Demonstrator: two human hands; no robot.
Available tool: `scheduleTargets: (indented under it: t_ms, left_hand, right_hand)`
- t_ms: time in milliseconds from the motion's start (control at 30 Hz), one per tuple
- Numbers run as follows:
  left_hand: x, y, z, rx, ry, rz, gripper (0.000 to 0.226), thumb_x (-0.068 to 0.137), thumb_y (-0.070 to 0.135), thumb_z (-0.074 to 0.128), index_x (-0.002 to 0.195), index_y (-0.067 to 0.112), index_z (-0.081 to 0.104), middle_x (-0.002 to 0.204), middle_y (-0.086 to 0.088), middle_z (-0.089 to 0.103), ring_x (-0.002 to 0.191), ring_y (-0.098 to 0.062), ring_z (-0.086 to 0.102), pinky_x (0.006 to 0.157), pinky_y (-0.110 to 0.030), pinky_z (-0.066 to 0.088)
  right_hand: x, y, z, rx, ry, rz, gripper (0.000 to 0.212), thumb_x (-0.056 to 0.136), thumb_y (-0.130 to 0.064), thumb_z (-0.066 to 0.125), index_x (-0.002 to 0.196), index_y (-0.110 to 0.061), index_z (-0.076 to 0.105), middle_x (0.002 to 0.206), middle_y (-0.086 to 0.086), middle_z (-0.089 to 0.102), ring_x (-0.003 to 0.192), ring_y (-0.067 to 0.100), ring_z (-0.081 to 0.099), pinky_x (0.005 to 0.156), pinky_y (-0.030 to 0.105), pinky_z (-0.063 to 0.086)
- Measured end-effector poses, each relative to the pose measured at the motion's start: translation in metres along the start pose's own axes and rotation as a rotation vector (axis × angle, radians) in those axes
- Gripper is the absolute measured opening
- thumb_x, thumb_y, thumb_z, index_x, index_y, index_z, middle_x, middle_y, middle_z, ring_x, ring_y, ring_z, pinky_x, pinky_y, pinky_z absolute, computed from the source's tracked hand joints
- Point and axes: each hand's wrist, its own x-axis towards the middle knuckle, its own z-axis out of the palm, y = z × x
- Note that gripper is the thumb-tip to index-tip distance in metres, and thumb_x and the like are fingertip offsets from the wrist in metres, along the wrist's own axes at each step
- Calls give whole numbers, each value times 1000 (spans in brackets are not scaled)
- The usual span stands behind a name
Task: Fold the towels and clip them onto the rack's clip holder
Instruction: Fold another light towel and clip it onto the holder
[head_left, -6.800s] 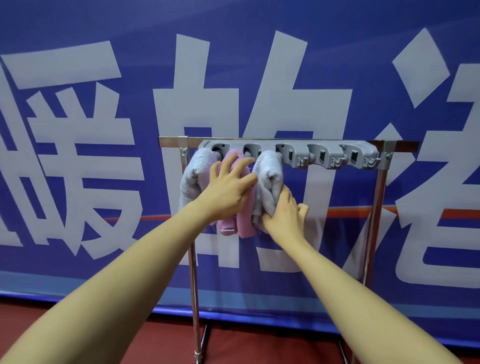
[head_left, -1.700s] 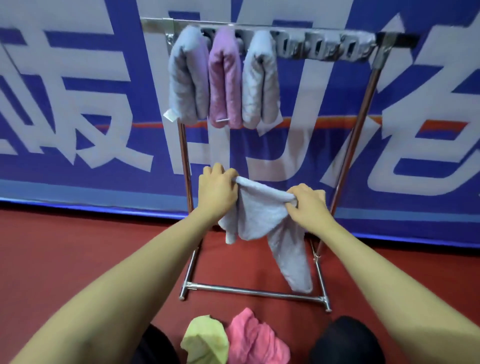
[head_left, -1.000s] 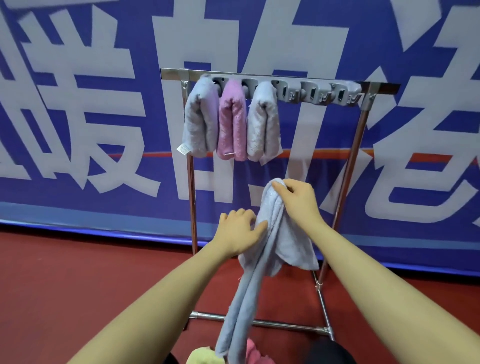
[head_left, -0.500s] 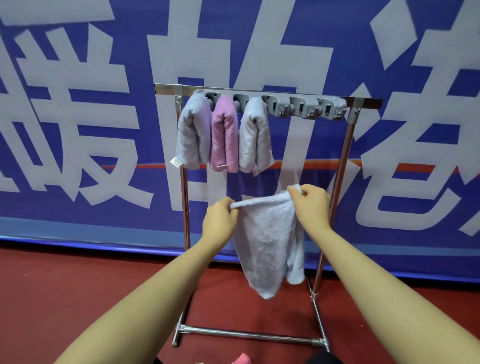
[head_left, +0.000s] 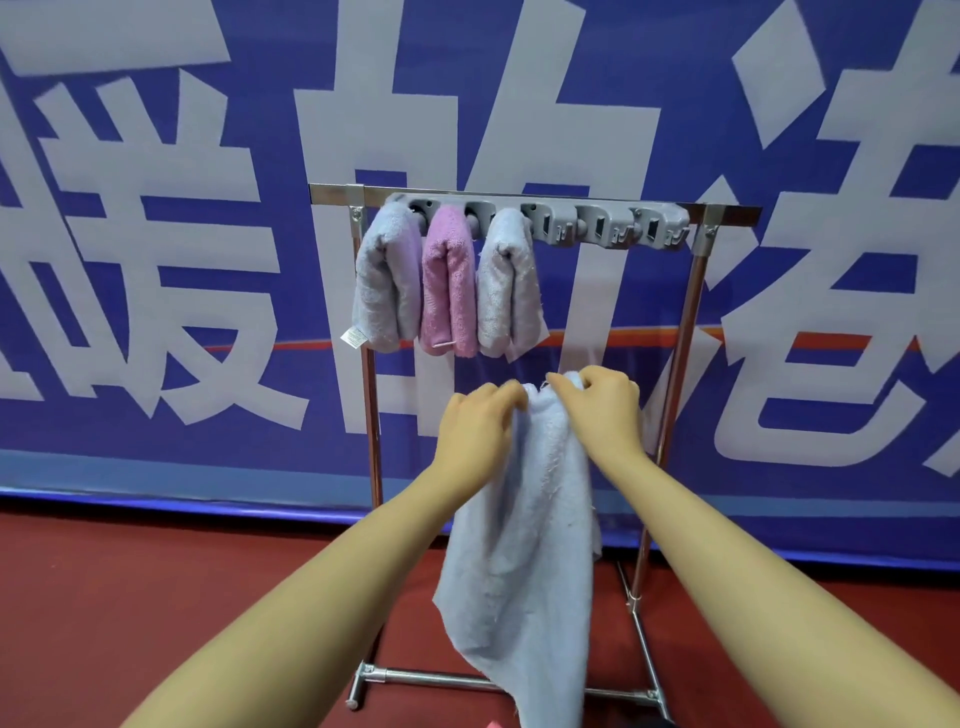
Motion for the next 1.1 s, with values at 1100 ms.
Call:
scheduleTargets:
  t_ms: [1100]
  left_hand:
    - [38, -26, -27, 185, 20, -309, 19, 86, 23, 54, 77, 9, 63, 86, -10, 58, 93, -33, 51, 73, -33, 26]
  right_hand:
    - [-6, -1, 6, 391, -189, 52, 15, 95, -18, 46, 91, -10, 59, 77, -5, 56, 71, 8, 48, 68, 20, 42]
